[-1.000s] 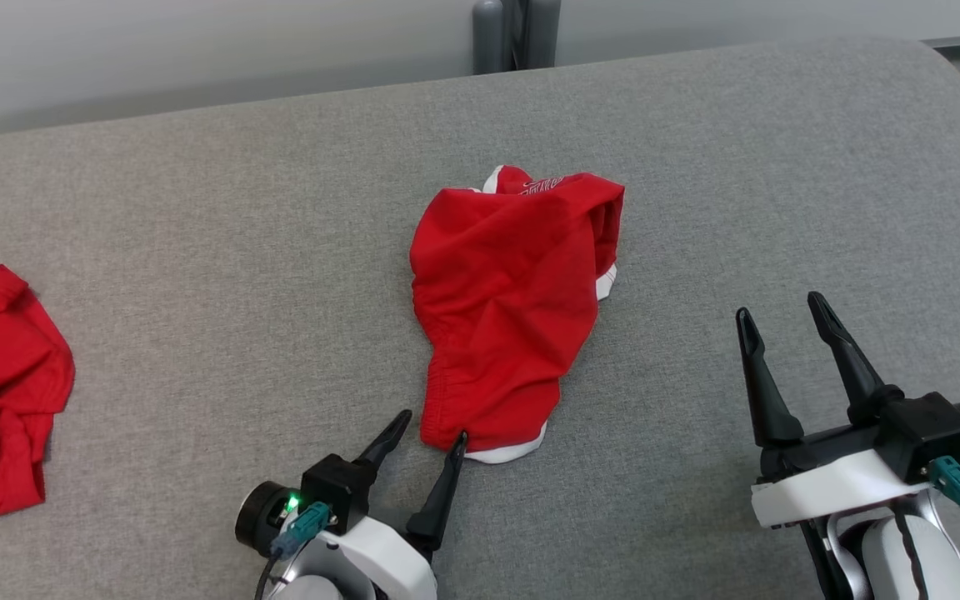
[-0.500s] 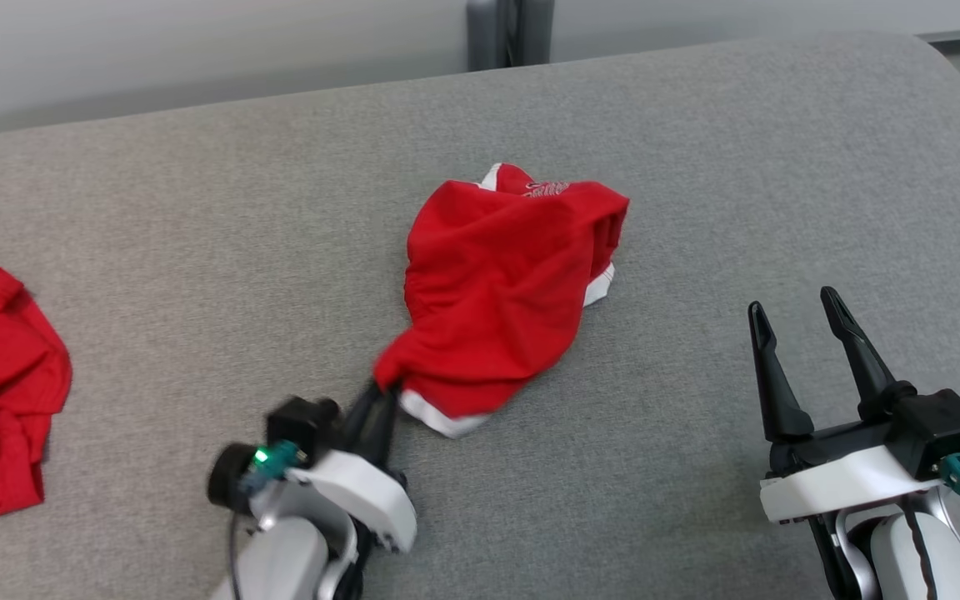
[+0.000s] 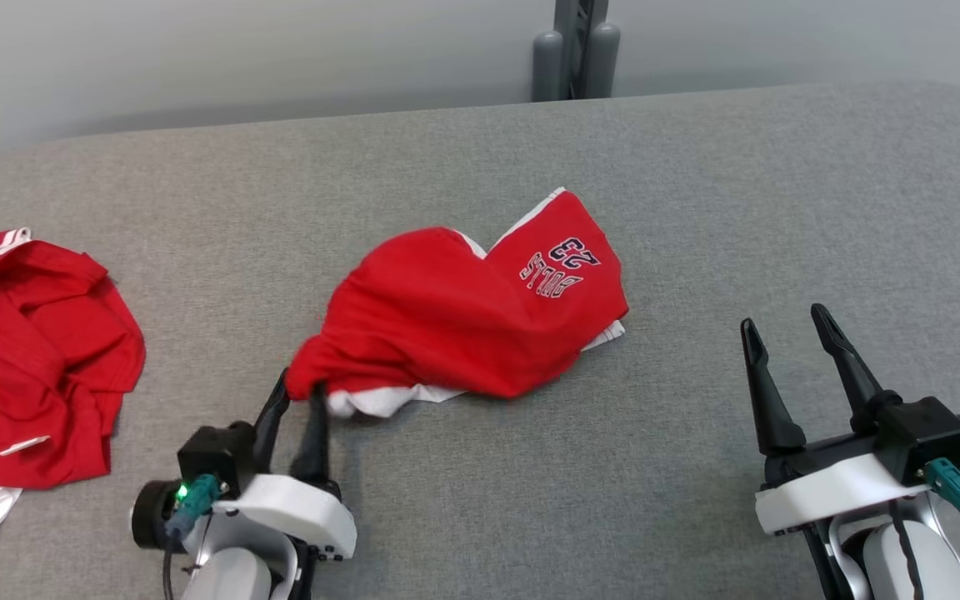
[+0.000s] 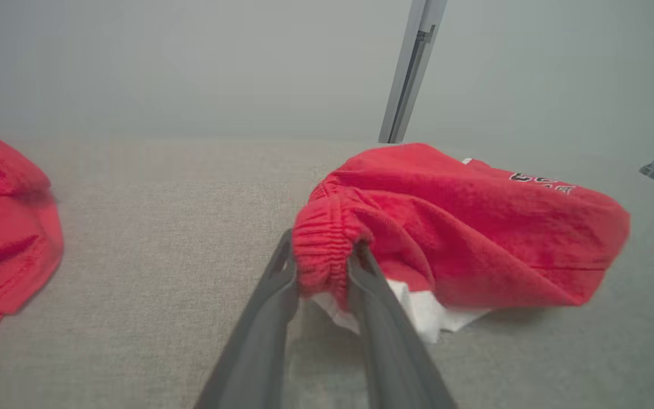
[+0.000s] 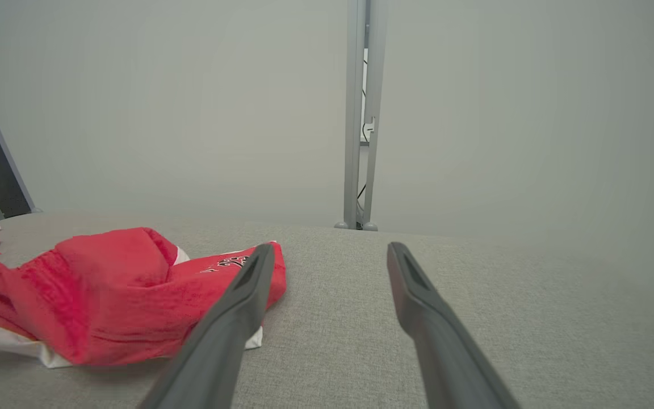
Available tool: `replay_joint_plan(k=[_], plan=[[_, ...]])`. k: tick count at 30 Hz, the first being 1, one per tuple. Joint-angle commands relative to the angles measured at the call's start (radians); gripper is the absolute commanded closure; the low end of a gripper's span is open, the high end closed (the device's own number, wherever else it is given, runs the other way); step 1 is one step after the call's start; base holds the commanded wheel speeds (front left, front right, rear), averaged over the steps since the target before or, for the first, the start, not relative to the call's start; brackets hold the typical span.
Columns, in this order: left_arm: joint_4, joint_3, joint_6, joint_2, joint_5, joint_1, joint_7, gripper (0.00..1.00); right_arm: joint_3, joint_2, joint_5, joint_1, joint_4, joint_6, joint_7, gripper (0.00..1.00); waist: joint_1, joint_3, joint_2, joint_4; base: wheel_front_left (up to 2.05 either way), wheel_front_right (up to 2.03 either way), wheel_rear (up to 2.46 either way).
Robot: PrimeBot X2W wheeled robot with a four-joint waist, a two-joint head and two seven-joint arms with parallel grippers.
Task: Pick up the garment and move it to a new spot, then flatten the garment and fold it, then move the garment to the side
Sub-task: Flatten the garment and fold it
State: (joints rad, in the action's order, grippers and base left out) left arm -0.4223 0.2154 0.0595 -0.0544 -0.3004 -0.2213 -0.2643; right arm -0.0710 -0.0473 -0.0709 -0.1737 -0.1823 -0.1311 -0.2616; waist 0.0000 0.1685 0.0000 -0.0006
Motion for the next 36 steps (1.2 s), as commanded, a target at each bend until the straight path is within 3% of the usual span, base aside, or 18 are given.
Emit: replay_joint_plan(k=[1,11,22,29,30,31,32,33,36], plan=[[-0.015,0.002,-0.002,-0.002,0.002,0.0,-0.001,0.0,0.004,-0.006,0.004,0.008,-0.009,0.001,-0.004,0.0,0.0,-0.008,0.0,0.01,0.0,0.0,0.0],[0.067,-0.005,-0.011,0.002,0.007,0.014,-0.001,0.0,0.015,-0.006,-0.022,-0.03,-0.098,0.001,-0.004,0.0,0.0,-0.021,0.0,0.076,0.0,0.0,0.0],[0.153,0.053,-0.017,0.002,-0.018,0.055,-0.001,0.0,-0.003,-0.006,-0.145,-0.158,-0.354,0.001,-0.004,0.0,0.0,-0.024,0.0,0.236,0.0,0.0,0.0],[0.156,0.074,-0.007,0.002,-0.027,0.068,-0.001,0.0,0.046,-0.006,-0.226,-0.223,-0.513,0.001,0.002,0.0,0.0,-0.019,0.0,0.316,0.0,0.0,0.0],[0.156,0.076,-0.006,0.002,-0.028,0.069,-0.001,0.0,0.051,-0.007,-0.232,-0.232,-0.535,0.001,0.005,0.09,0.0,-0.017,0.0,0.325,0.0,0.0,0.0],[0.156,0.076,-0.006,0.002,-0.028,0.069,-0.001,0.0,0.051,-0.007,-0.232,-0.232,-0.535,0.001,0.005,0.09,0.0,-0.017,0.0,0.325,0.0,0.0,0.0],[0.157,0.077,-0.007,0.002,-0.029,0.07,-0.001,0.0,0.054,-0.007,-0.231,-0.24,-0.555,0.001,0.006,0.65,0.0,-0.015,0.0,0.332,0.0,0.0,0.0],[0.157,0.078,-0.006,0.002,-0.028,0.071,-0.001,0.0,0.055,-0.007,-0.22,-0.25,-0.572,0.001,0.006,1.0,0.0,-0.014,0.0,0.338,0.0,0.0,0.0],[0.158,0.078,-0.002,0.002,-0.033,0.073,-0.001,0.0,0.066,-0.007,-0.205,-0.276,-0.595,0.001,0.001,1.0,0.0,-0.011,0.0,0.354,0.0,0.0,0.0]])
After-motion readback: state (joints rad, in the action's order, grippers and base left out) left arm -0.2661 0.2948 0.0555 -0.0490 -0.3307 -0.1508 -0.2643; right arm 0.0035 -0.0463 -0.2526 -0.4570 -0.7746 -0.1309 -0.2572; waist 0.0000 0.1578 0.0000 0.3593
